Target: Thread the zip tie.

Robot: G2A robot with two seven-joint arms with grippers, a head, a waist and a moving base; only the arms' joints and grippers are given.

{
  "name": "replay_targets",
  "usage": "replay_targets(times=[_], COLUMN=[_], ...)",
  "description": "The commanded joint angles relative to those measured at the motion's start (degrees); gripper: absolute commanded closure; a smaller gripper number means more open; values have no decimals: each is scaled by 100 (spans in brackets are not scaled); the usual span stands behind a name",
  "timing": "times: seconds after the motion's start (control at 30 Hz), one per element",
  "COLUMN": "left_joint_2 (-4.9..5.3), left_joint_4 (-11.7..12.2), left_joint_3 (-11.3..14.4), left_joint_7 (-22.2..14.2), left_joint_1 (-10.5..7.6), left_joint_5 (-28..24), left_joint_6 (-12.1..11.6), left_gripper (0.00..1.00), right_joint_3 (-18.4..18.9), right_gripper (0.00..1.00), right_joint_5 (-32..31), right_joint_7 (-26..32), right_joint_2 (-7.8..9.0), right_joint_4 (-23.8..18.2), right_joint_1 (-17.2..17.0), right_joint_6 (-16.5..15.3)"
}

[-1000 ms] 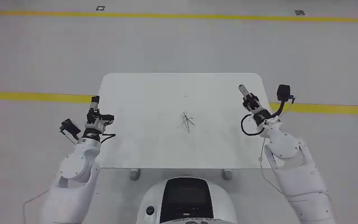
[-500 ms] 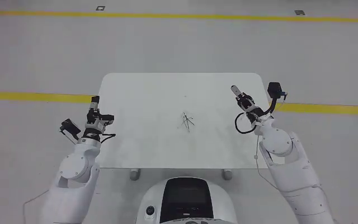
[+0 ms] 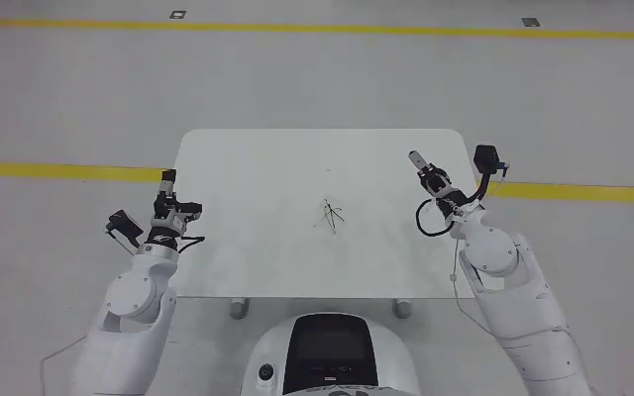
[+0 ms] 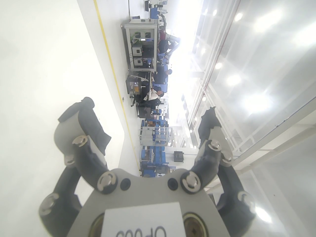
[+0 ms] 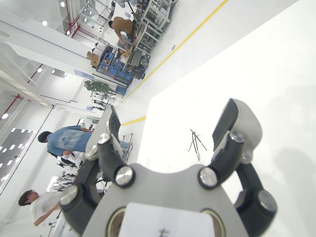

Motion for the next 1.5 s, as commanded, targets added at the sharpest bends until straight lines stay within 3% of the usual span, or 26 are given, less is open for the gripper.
replay_targets(times=[0.0, 0.23, 0.67, 0.7, 0.77, 0.87, 1.13, 1.47], left_joint_2=[0, 0, 0, 0, 0, 0, 0, 0], left_joint_4=[0, 0, 0, 0, 0, 0, 0, 0], left_joint_3=[0, 0, 0, 0, 0, 0, 0, 0], left_joint_7=[0, 0, 0, 0, 0, 0, 0, 0], left_joint_1=[0, 0, 0, 0, 0, 0, 0, 0], left_joint_5=[0, 0, 0, 0, 0, 0, 0, 0], left_joint_6=[0, 0, 0, 0, 0, 0, 0, 0], left_gripper=[0, 0, 0, 0, 0, 0, 0, 0], right_joint_3=[-233, -683, -683, -746, -930, -1247, -2127, -2142], right_gripper=[0, 0, 0, 0, 0, 0, 0, 0], right_joint_5=[-690, -1454, -1454, -1662, -2229, -2571, -2736, -2741], right_joint_7=[414, 1208, 1208, 1331, 1774, 2339, 3136, 3124], right_joint_2=[6, -2, -2, 9, 25, -10, -225, -233], right_joint_4=[30, 245, 245, 266, 308, 487, 1297, 1315], right_joint_1=[189, 611, 611, 634, 845, 1220, 2157, 2185], right_joint_6=[22, 186, 186, 162, 216, 362, 428, 437])
